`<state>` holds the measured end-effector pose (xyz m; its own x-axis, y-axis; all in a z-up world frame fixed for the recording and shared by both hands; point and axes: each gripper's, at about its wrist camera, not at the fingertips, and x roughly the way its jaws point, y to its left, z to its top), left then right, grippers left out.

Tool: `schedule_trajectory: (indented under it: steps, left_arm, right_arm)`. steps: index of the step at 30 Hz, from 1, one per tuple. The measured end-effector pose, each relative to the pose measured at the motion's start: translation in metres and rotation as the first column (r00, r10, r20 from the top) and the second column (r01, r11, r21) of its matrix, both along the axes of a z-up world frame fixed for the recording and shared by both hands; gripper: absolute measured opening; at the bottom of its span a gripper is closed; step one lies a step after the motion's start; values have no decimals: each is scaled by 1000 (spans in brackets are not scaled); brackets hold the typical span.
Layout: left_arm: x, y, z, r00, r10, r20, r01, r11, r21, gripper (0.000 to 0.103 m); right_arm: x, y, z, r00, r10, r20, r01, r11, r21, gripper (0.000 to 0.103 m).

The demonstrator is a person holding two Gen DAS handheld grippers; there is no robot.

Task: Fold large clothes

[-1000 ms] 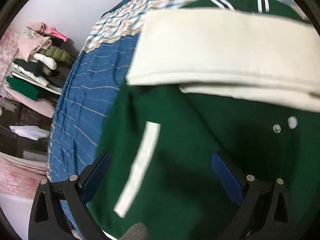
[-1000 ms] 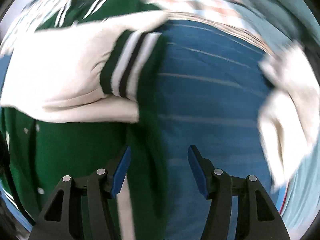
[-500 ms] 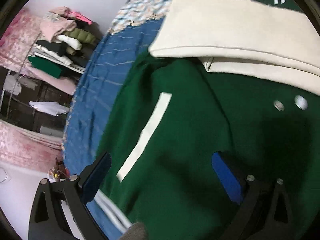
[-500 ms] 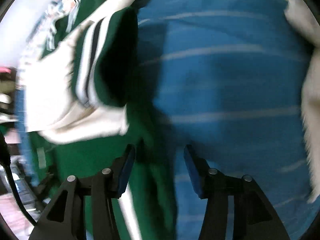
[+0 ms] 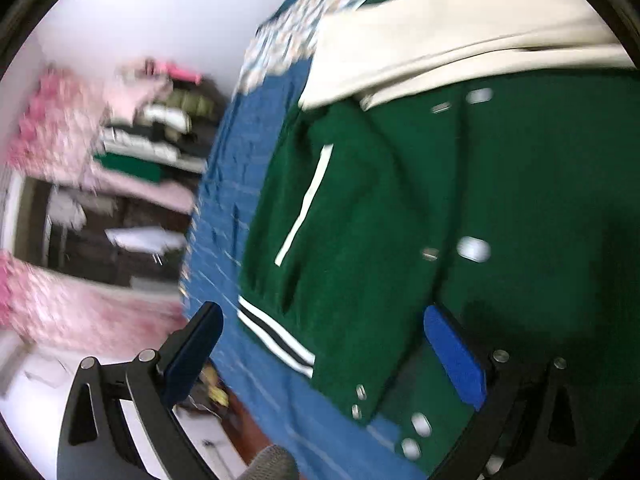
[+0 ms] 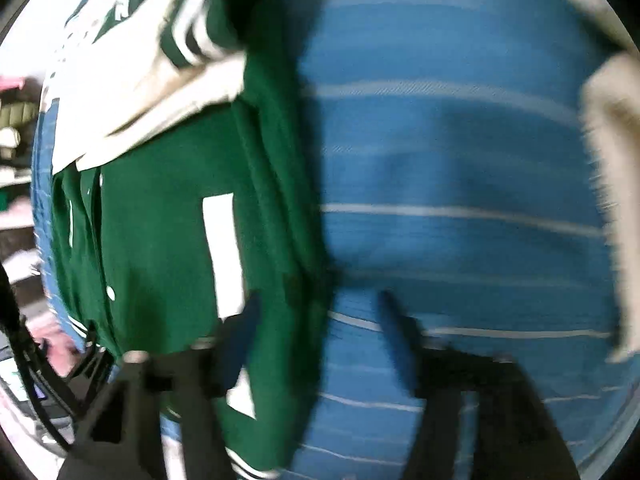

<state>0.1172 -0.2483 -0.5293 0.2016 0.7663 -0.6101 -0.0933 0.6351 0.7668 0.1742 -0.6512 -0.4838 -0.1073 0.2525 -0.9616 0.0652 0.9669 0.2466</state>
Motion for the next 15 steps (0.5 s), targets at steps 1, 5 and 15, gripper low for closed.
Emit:
schedule_trajectory:
  steps: [1, 5, 15]
  left_arm:
    - [-9, -23, 2, 999, -51, -9, 51, 998, 25, 103]
    - [-40, -94, 0, 978, -193, -74, 194, 981, 3, 103]
    - [-69, -188, -69, 924, -324, -205, 325, 945, -29, 103]
  right_arm:
    - [-1, -10, 7, 1000, 5, 14, -5, 1000, -27, 67]
    - [-28, -74, 33, 1000, -19, 17, 21, 992, -125, 67]
    - [-68, -179, 44, 975, -220, -40, 209, 961, -181, 67]
